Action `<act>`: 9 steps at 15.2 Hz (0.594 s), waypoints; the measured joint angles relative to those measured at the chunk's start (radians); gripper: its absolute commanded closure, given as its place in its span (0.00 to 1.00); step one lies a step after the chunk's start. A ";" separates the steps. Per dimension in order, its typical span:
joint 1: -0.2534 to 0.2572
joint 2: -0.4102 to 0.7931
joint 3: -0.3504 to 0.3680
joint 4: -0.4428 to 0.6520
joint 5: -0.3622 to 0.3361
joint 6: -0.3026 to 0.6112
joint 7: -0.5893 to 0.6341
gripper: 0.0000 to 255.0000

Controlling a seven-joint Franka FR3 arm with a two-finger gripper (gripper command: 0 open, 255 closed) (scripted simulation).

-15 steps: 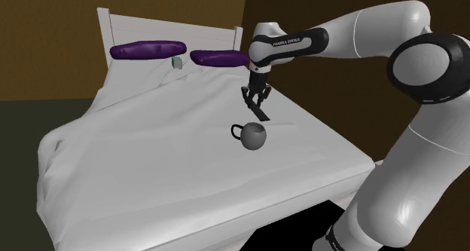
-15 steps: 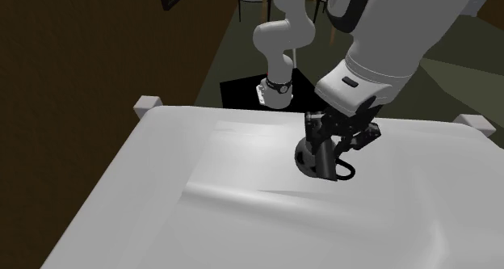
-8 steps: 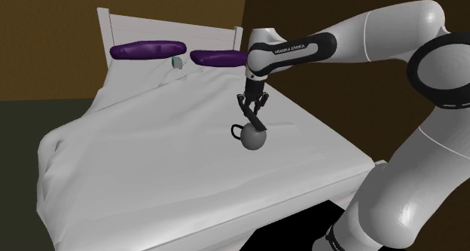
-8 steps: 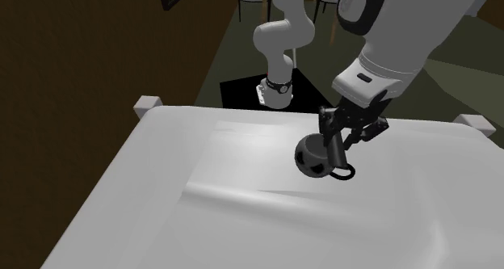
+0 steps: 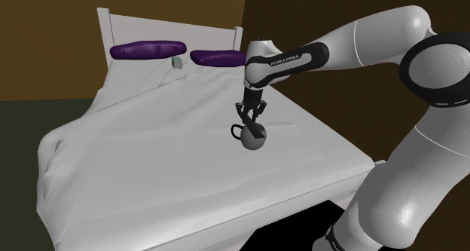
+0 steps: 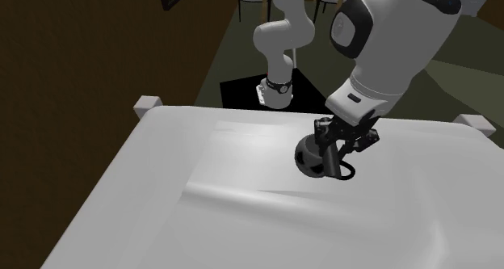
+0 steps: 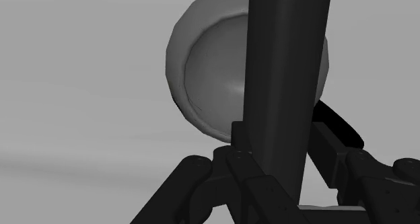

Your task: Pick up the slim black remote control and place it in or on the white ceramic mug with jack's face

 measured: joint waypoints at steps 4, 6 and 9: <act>0.000 0.001 0.000 -0.004 0.000 0.010 0.001 1.00; 0.000 0.002 0.000 -0.005 0.000 0.010 0.002 1.00; 0.000 0.003 0.000 -0.007 0.000 0.012 0.001 0.00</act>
